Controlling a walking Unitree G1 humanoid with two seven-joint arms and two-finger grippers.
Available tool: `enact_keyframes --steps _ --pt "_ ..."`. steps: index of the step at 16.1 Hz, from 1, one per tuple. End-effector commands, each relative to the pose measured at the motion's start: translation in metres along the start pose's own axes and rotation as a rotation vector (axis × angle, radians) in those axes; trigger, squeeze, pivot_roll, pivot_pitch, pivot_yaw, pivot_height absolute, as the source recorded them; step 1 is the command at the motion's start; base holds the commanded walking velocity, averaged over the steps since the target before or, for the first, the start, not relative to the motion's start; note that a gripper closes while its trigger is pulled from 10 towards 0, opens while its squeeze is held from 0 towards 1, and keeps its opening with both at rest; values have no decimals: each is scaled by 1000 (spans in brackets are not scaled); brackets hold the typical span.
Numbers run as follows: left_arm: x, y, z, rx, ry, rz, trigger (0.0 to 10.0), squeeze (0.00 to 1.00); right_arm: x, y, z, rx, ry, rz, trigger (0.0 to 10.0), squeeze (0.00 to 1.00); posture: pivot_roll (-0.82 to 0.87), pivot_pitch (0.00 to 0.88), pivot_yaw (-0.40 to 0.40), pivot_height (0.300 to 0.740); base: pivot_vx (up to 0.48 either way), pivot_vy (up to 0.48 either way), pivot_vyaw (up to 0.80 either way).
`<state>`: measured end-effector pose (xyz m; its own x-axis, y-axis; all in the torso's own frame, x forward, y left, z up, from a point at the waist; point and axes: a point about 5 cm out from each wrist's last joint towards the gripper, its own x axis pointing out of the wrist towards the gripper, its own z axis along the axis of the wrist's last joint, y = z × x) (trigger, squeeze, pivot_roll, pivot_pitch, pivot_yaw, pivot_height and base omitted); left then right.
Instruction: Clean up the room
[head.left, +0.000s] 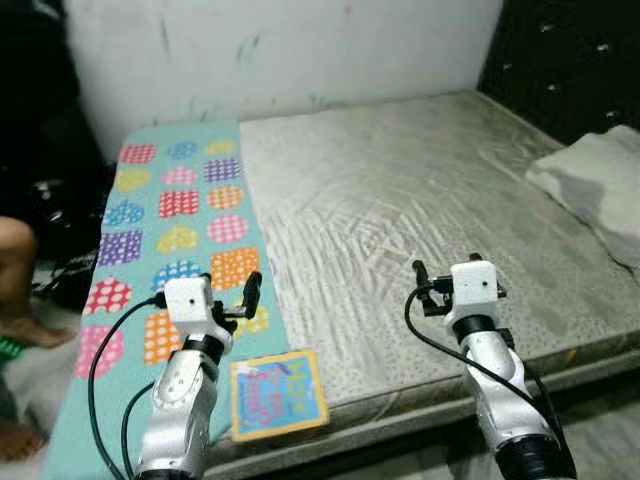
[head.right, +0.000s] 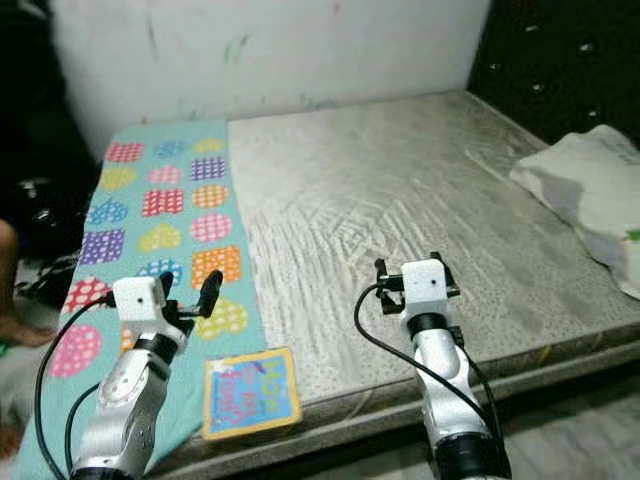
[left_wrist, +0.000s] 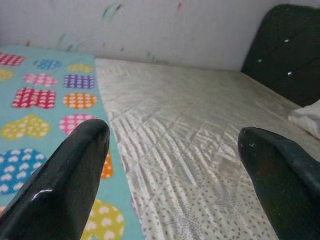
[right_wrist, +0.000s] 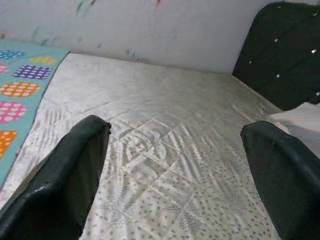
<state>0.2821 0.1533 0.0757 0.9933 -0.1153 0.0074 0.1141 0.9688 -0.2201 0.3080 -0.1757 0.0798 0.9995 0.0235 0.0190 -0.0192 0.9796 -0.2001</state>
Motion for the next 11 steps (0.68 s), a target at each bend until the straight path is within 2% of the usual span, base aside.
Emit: enact_keyframes --steps 1,4,6,8,11 --pt "-2 11 2 25 5 25 10000 0 4 8 8 15 -32 17 10000 0 -72 0 26 740 0 390 0" --pt "-2 11 4 28 -12 29 10000 0 5 9 9 14 -35 23 10000 0 -71 0 23 740 0 0 0" --pt "-3 13 1 -9 6 58 10000 0 5 9 9 12 -36 26 10000 0 -70 0 20 740 0 0 0" --pt "-4 14 -6 -64 58 80 10000 0 4 9 8 9 -34 29 10000 0 -72 0 14 740 0 0 0" --pt "-4 13 -12 -68 105 81 10000 0 3 6 8 7 -31 33 10000 0 -74 0 8 740 0 0 0"
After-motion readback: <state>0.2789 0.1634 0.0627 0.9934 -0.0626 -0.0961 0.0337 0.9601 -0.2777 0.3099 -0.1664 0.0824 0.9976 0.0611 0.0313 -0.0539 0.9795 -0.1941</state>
